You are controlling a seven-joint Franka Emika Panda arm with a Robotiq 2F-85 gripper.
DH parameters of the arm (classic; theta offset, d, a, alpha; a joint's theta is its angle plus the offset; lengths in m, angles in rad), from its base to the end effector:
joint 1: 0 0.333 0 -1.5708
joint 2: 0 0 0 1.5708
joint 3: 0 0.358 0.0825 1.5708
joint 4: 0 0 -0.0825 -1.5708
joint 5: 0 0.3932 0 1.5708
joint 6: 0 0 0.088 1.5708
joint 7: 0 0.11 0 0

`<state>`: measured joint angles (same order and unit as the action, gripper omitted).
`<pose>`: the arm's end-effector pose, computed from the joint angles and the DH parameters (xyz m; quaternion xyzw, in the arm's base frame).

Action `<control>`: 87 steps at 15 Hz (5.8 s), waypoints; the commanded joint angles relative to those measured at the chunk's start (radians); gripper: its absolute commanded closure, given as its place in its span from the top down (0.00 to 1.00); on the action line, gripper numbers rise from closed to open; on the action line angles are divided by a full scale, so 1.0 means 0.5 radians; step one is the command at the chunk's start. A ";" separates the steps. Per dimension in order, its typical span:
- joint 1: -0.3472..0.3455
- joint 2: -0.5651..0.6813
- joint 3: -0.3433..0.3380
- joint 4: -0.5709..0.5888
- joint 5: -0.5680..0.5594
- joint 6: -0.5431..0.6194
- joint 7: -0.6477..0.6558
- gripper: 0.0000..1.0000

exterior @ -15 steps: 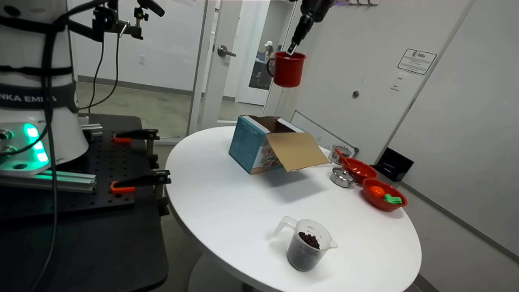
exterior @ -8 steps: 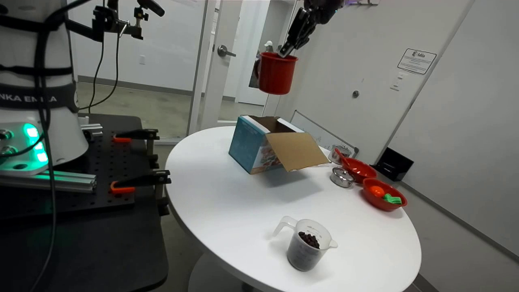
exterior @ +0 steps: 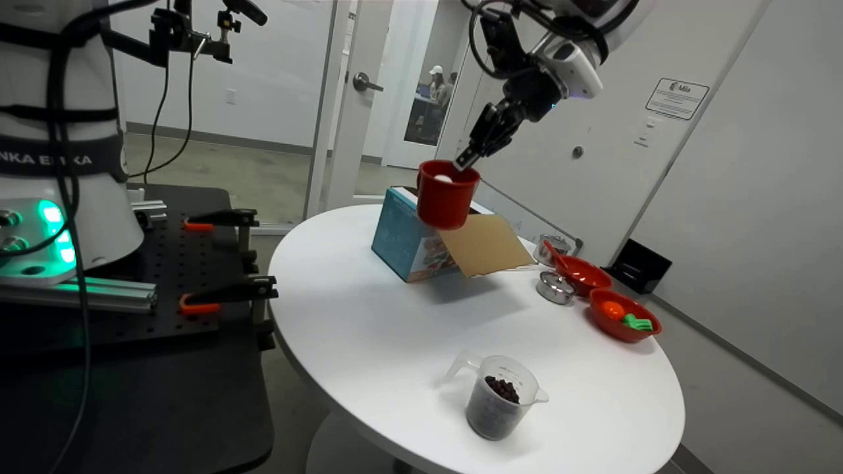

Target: Remove the red cup from the box

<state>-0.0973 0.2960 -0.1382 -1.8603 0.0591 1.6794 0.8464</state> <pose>0.5707 -0.1259 0.3662 0.8271 -0.5107 -0.2260 0.0633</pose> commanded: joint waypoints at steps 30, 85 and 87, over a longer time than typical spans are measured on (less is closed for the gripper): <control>-0.027 1.055 -0.031 0.382 0.498 0.030 -0.147 0.02; 0.225 -0.257 0.131 -0.530 -0.131 0.247 -0.310 1.00; 0.214 -0.234 0.135 -0.540 -0.086 0.301 -0.254 1.00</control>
<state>0.0136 0.1785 -0.0739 -2.1323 0.0162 1.8320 0.7183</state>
